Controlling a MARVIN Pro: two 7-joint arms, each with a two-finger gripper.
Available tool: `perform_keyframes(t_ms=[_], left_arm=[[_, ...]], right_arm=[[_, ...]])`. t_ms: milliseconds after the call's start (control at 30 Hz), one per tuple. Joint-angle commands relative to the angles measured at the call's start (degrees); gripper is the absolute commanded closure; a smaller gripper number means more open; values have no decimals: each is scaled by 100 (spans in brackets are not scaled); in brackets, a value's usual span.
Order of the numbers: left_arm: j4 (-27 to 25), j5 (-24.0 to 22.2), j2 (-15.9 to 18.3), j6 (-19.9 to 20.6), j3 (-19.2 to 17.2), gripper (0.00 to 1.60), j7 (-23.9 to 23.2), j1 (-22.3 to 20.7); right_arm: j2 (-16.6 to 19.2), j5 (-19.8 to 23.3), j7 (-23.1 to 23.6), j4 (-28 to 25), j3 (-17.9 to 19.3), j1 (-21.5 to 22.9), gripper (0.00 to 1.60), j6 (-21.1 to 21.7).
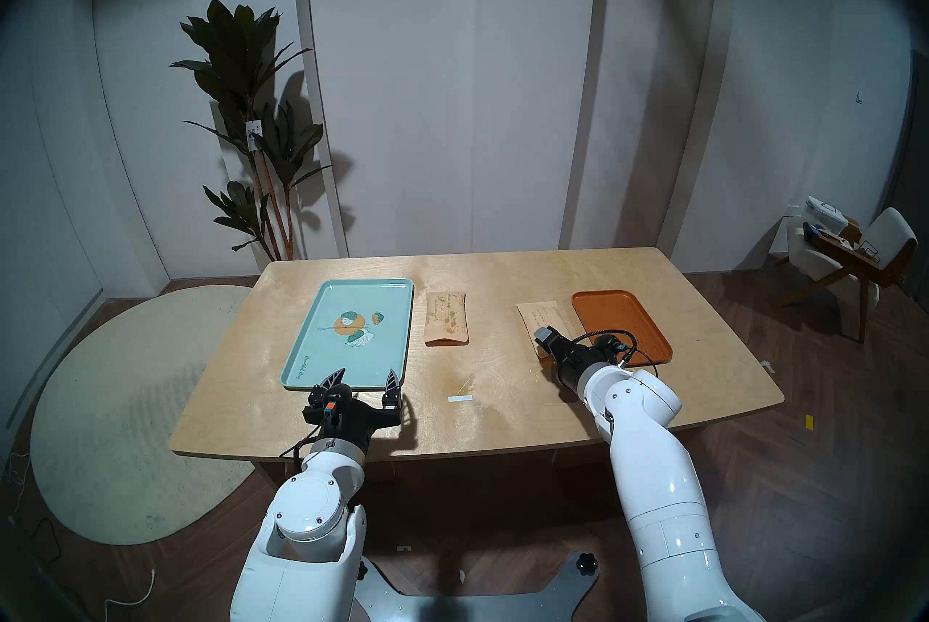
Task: Sort the mail into the trays, one tray per recipient
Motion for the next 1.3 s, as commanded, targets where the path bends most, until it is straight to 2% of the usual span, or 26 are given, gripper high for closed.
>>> perform_keyframes(t_ms=[0, 633, 1000, 1033, 1067, 1100, 1267], left_arm=[[-119, 12, -3, -19, 0, 0, 14, -23], [-119, 12, -3, -18, 0, 0, 14, -23], [-120, 12, -4, -18, 0, 0, 14, -23], [-120, 12, -4, -18, 0, 0, 14, -23], [-120, 12, -4, -18, 0, 0, 14, -23], [-121, 12, -4, -18, 0, 0, 14, -23], [-121, 13, -4, -17, 0, 0, 14, -23]], right_arm=[[-104, 21, 2, 82, -97, 170, 0, 6], [-156, 39, 3, 1095, -182, 899, 0, -311], [-196, 255, -48, 1397, 2, 1070, 0, -470], [-197, 272, -63, 1408, 22, 1076, 80, -471], [-203, 317, -44, 1432, 57, 1083, 139, -478], [-194, 321, -43, 1448, 66, 1089, 160, -485], [-181, 352, -81, 1485, 111, 1113, 160, -506]])
